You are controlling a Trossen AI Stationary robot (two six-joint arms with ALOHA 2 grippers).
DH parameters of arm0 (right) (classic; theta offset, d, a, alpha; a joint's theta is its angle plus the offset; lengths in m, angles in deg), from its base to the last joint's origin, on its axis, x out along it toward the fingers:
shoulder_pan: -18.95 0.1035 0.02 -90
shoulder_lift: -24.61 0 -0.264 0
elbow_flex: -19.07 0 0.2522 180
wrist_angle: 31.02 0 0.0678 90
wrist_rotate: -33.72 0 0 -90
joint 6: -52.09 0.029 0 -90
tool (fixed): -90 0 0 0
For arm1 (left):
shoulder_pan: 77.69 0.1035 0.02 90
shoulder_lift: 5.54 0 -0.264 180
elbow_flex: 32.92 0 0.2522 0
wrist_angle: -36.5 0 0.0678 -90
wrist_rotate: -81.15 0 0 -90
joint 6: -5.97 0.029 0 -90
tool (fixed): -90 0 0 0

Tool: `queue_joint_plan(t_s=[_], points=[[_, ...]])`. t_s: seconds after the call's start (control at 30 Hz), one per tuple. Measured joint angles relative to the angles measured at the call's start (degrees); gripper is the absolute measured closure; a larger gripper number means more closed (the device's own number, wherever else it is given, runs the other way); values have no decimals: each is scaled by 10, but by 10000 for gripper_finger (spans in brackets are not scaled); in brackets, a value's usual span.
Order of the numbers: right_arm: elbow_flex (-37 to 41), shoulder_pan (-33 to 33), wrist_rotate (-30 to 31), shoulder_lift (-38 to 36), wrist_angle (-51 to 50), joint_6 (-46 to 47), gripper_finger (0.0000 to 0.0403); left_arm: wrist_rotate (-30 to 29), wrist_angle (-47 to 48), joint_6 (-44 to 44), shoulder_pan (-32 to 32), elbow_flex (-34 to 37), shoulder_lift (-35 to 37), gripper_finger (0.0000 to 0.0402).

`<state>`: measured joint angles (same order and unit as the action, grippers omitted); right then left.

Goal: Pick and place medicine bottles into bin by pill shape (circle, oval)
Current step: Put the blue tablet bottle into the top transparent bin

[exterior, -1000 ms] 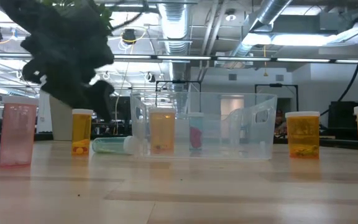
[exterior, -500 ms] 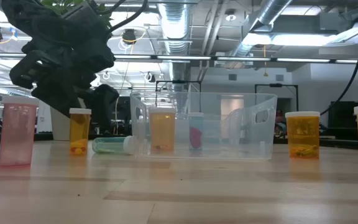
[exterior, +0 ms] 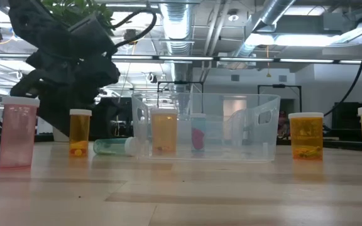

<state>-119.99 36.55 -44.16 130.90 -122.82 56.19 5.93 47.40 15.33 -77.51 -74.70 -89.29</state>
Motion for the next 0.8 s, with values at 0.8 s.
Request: queue_joint_plan(t_s=[0.8], points=[[0, 0, 0, 0, -13, 10, 201, 20, -80, -6, 0, -1, -58, 123]])
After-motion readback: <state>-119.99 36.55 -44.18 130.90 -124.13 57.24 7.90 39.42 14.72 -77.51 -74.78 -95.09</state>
